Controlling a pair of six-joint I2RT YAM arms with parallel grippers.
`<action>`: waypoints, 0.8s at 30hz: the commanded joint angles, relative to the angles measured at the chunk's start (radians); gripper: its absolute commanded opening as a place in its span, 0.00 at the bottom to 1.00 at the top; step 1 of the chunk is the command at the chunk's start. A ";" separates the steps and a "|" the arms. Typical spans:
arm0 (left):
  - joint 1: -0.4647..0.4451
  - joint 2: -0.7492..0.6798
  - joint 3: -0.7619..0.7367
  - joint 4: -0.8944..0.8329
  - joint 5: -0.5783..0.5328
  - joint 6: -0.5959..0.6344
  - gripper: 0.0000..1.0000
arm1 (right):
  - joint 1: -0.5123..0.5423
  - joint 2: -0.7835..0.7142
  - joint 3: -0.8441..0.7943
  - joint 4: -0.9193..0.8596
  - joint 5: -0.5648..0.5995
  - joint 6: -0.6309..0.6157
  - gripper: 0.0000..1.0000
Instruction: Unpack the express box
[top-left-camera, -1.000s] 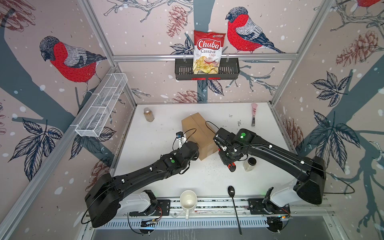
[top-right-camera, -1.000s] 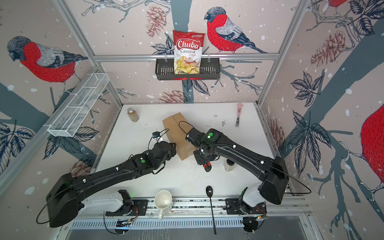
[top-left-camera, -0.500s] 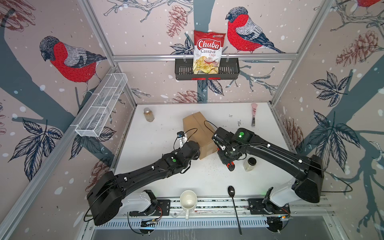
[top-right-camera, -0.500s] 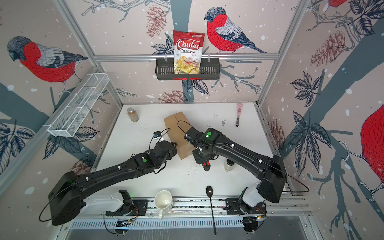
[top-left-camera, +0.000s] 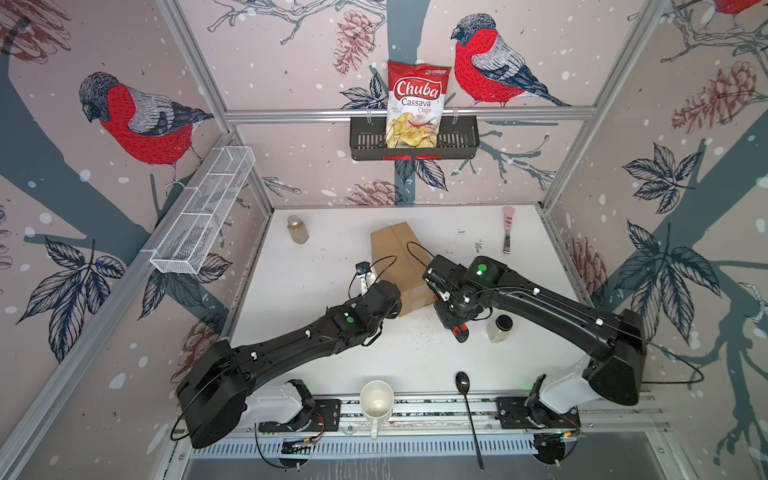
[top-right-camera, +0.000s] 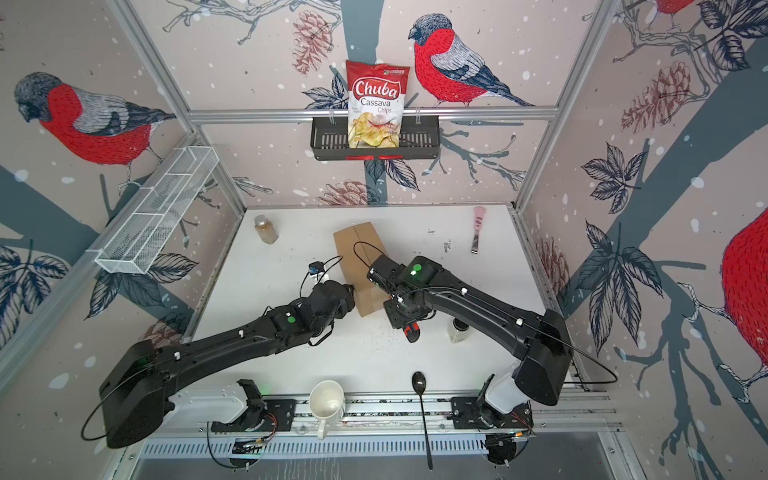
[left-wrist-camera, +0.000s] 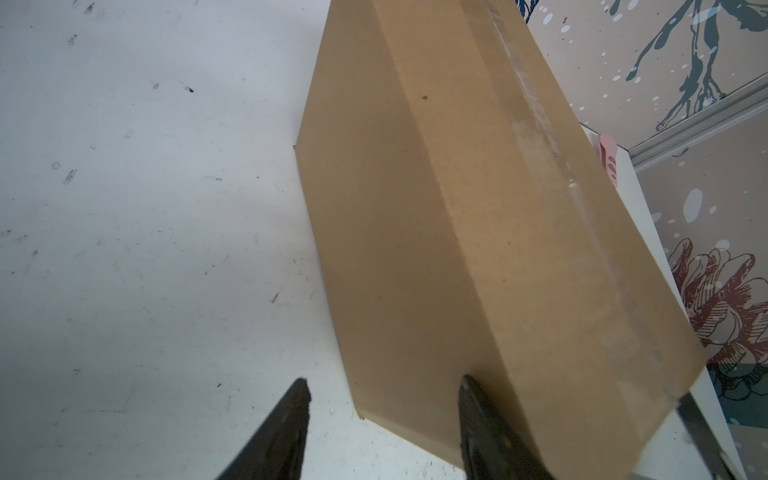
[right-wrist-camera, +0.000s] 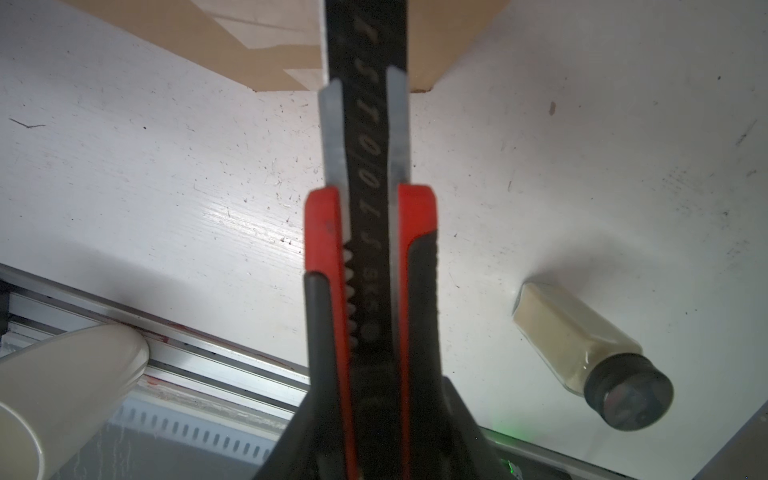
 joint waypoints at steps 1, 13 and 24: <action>-0.001 0.002 0.011 0.068 0.007 0.008 0.57 | 0.007 0.002 0.007 0.029 -0.031 -0.027 0.05; -0.001 0.004 0.004 0.083 0.010 0.006 0.57 | 0.010 0.002 0.005 0.034 -0.030 -0.020 0.05; -0.001 0.006 -0.005 0.094 0.010 0.000 0.56 | 0.016 0.009 0.028 0.029 -0.067 -0.038 0.05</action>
